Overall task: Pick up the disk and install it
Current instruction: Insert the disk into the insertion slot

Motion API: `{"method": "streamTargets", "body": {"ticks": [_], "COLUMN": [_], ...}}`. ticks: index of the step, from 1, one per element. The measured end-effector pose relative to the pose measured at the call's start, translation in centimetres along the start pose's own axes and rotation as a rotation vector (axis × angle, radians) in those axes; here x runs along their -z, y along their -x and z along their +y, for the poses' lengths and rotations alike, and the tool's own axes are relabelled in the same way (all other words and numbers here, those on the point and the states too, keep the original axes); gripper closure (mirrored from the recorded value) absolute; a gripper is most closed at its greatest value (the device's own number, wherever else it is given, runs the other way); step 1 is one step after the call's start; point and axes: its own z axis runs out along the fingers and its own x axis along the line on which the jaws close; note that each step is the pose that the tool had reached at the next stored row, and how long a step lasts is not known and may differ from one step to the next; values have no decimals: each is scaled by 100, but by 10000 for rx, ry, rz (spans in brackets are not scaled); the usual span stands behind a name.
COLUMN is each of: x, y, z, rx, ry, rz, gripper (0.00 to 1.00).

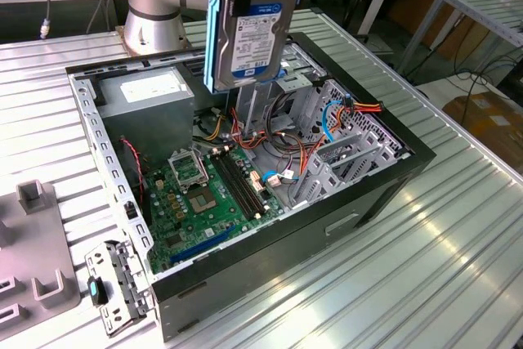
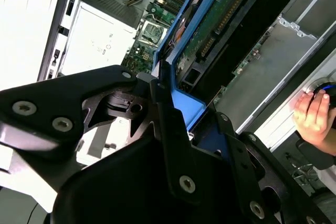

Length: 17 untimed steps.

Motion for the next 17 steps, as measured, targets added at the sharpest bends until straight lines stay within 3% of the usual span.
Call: {"method": "streamTargets", "body": {"ticks": [17], "x": [-1], "y": [-11], "z": [0], "rx": [0], "ry": [0], "rz": [0], "gripper": [63]}}
